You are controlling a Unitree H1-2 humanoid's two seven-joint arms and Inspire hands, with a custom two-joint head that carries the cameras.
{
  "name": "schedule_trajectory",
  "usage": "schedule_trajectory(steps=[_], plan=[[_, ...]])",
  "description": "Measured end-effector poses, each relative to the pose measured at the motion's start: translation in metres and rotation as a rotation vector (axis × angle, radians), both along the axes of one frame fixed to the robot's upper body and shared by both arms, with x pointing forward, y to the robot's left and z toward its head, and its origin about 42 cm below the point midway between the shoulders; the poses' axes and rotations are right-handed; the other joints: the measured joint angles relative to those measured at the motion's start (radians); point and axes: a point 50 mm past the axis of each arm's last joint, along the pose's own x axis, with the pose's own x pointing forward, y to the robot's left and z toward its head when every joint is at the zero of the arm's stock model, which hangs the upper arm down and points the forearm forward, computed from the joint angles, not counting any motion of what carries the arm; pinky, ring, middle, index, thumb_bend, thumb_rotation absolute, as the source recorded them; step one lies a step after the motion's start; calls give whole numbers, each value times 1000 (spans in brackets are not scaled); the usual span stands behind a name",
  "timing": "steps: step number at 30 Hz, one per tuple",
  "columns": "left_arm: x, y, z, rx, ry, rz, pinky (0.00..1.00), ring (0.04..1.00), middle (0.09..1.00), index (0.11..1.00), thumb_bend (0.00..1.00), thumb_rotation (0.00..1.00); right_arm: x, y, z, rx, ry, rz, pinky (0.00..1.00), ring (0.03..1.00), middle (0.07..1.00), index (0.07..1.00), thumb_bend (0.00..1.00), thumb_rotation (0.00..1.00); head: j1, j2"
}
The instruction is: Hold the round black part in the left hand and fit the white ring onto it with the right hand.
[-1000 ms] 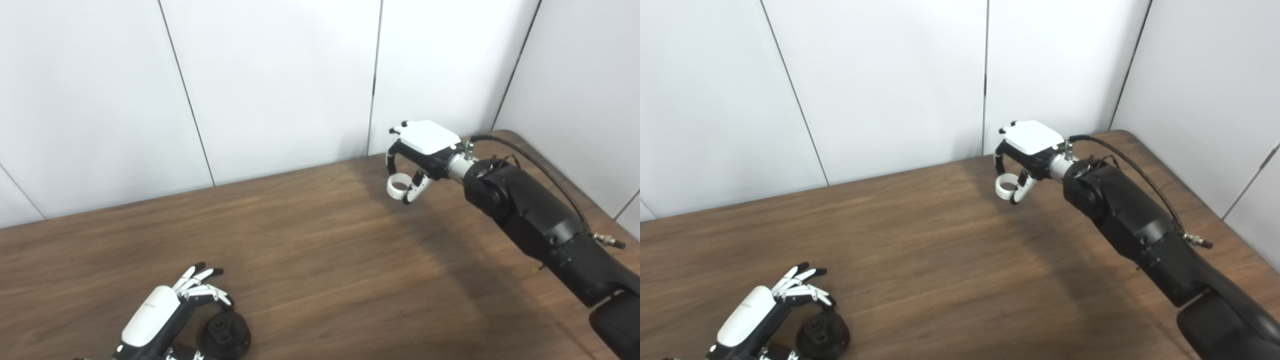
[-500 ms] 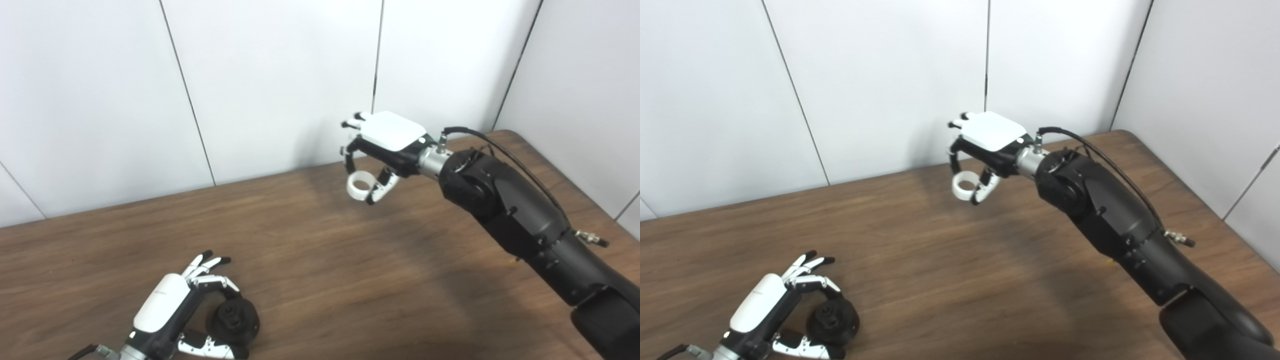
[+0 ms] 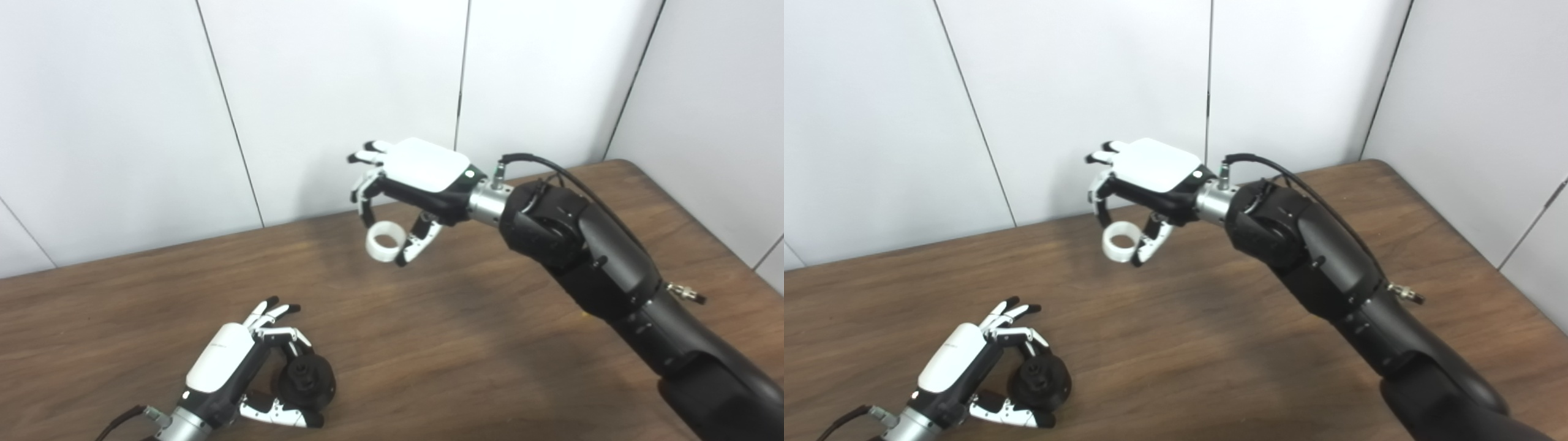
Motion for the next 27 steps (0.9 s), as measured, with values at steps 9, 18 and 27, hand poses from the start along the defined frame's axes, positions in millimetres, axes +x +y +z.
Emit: schedule_trajectory(steps=[9, 18, 27], plan=[[1, -8, 0, 5, -13, 0, 1000, 894, 681, 482, 523, 59, -15, 30, 4, 17, 30, 118, 1000, 968, 729, 480, 526, 140, 81, 29], [1, -21, 0, 12, -21, 3, 1000, 895, 677, 481, 523, 62, -27, 46, 9, 60, 48, 207, 1000, 952, 710, 479, 525, 140, 199, 74], [1, -37, 0, 19, -12, -1, 1000, 906, 682, 481, 523, 60, -36, 48, 10, 91, 66, 268, 1000, 951, 717, 479, 525, 138, 276, 101]])
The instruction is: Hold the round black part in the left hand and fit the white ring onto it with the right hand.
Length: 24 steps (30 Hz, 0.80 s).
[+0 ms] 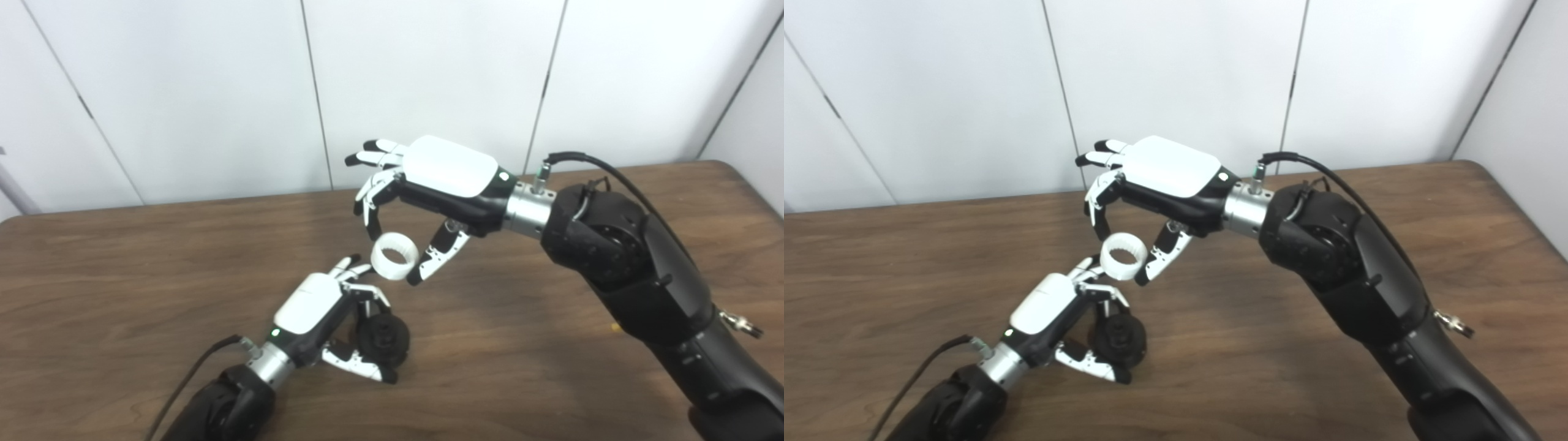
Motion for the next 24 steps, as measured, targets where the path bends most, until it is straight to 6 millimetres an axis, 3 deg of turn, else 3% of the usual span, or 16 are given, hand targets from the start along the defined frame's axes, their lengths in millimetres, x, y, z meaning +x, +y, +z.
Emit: schedule_trajectory(steps=[12, 24], plan=[[-5, -12, 0, 17, 18, -8, 1000, 914, 682, 480, 523, 61, -9, 3, -5, -13, 29, 56, 1000, 955, 715, 478, 524, 140, 34, 17], [-10, -14, 1, 17, 30, -8, 1000, 906, 687, 481, 523, 61, -28, 1, -13, -61, 51, 96, 1000, 939, 724, 479, 524, 142, 14, 28]])
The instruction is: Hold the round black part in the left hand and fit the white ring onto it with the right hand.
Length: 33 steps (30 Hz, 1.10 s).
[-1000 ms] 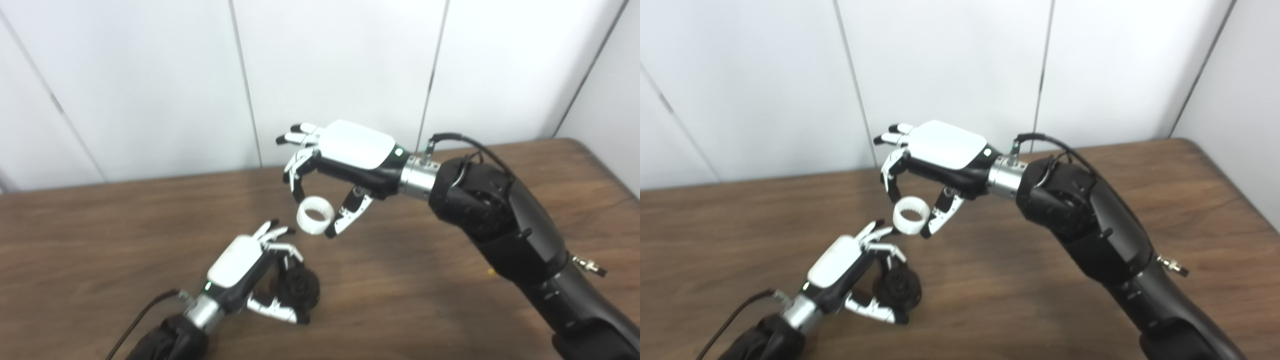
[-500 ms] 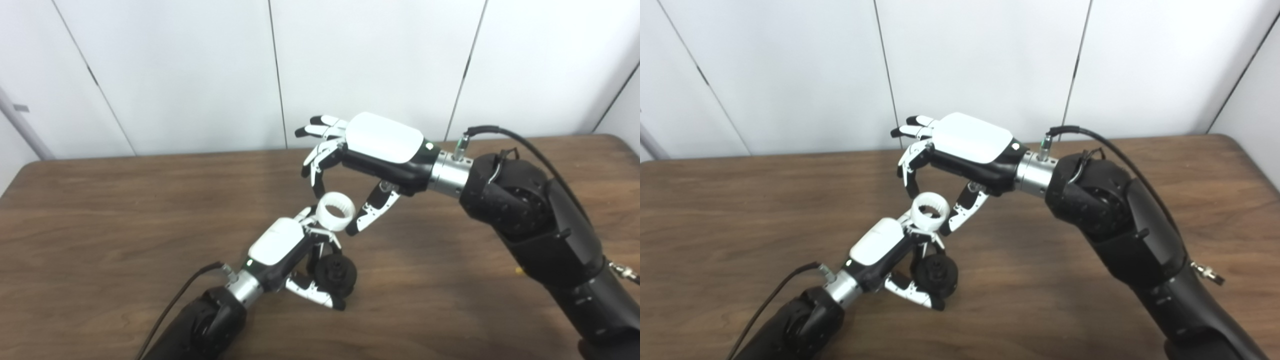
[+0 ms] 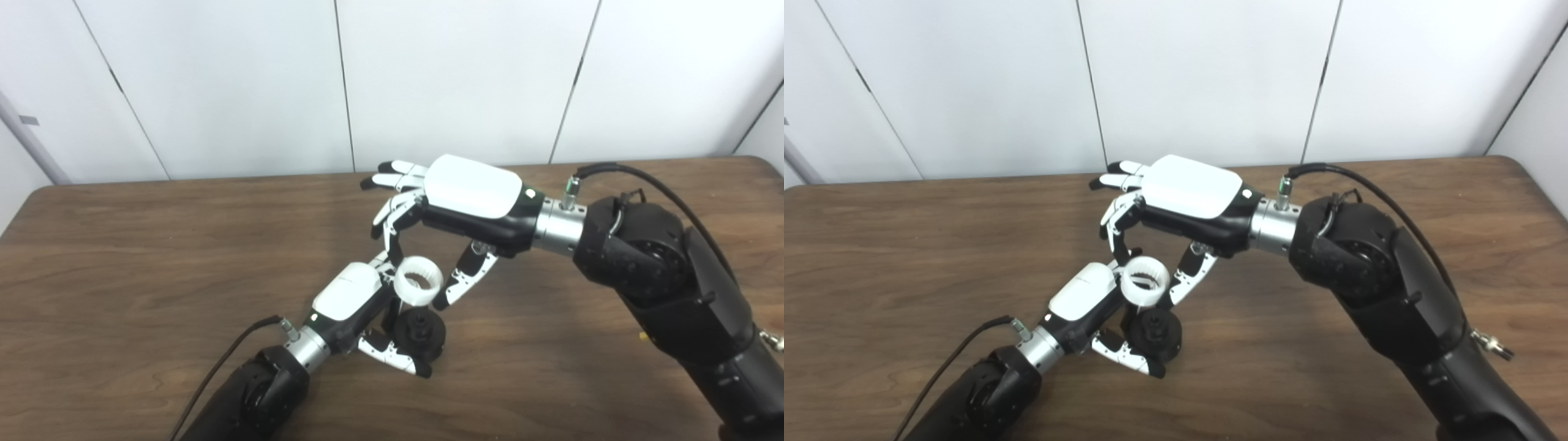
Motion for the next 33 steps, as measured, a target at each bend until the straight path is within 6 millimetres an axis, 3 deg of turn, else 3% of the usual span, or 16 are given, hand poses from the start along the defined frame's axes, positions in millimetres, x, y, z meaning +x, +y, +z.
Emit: schedule_trajectory(steps=[8, 33], plan=[[-3, 1, 0, -4, 6, -1, 1000, 896, 678, 481, 523, 59, -7, -15, -15, -25, 44, -34, 1000, 947, 729, 480, 525, 140, -8, 11], [-5, 0, 0, -5, 11, -4, 1000, 911, 679, 480, 523, 59, -14, -25, -41, -29, 128, -58, 1000, 952, 736, 480, 525, 140, 6, 6]])
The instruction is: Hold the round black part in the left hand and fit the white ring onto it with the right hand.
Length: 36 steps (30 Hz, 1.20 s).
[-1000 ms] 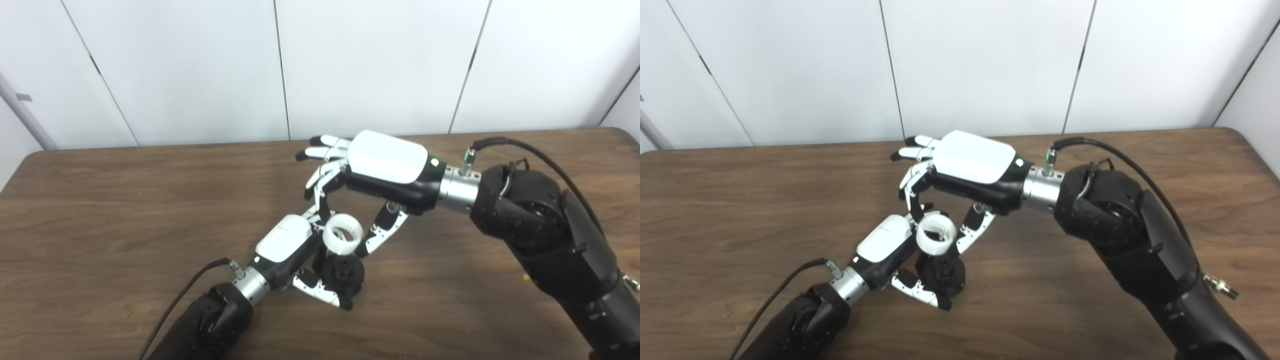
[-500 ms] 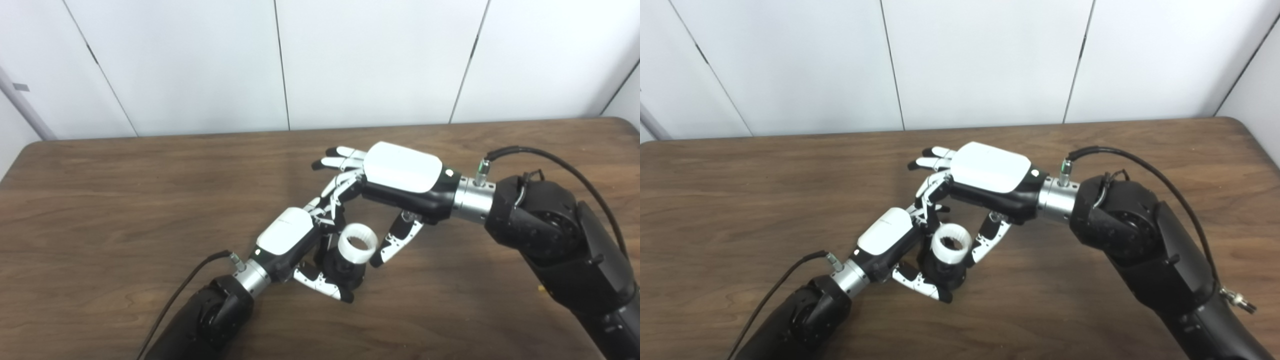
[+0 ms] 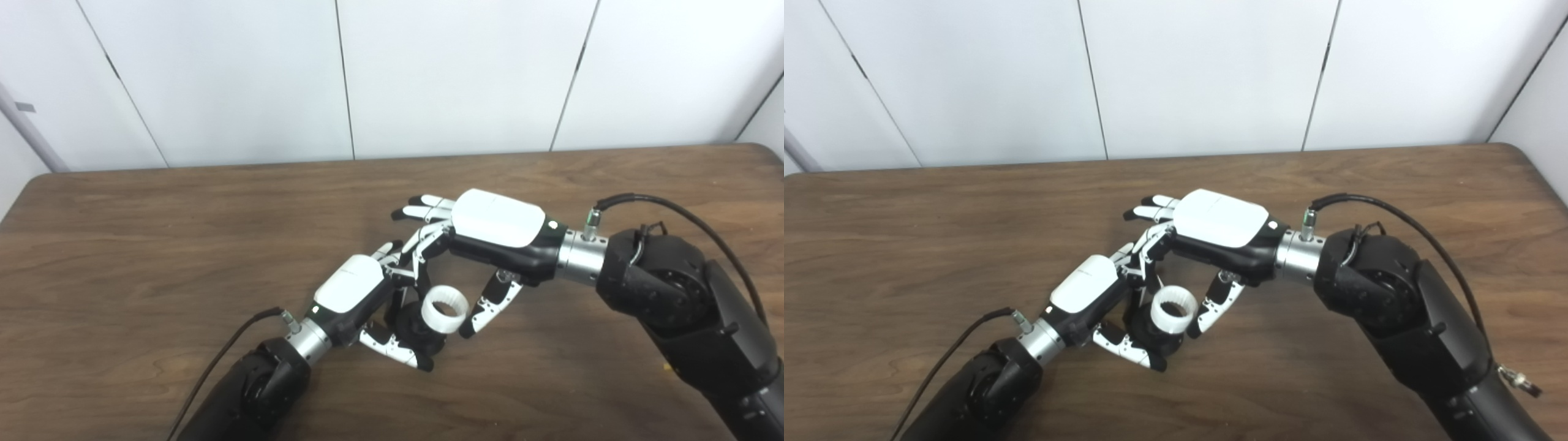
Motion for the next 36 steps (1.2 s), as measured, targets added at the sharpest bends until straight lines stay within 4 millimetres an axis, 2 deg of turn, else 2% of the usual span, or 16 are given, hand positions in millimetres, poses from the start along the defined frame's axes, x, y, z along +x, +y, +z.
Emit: schedule_trajectory(steps=[14, 36], plan=[[-8, -4, 0, -1, 19, -5, 1000, 904, 680, 481, 523, 60, 11, -1, -15, -14, 14, -16, 1000, 953, 732, 479, 525, 141, 15, -5], [-8, -6, 0, 2, 11, -1, 1000, 887, 687, 483, 524, 58, 10, 18, -22, 1, 17, 12, 1000, 966, 739, 480, 525, 141, 26, -6]])
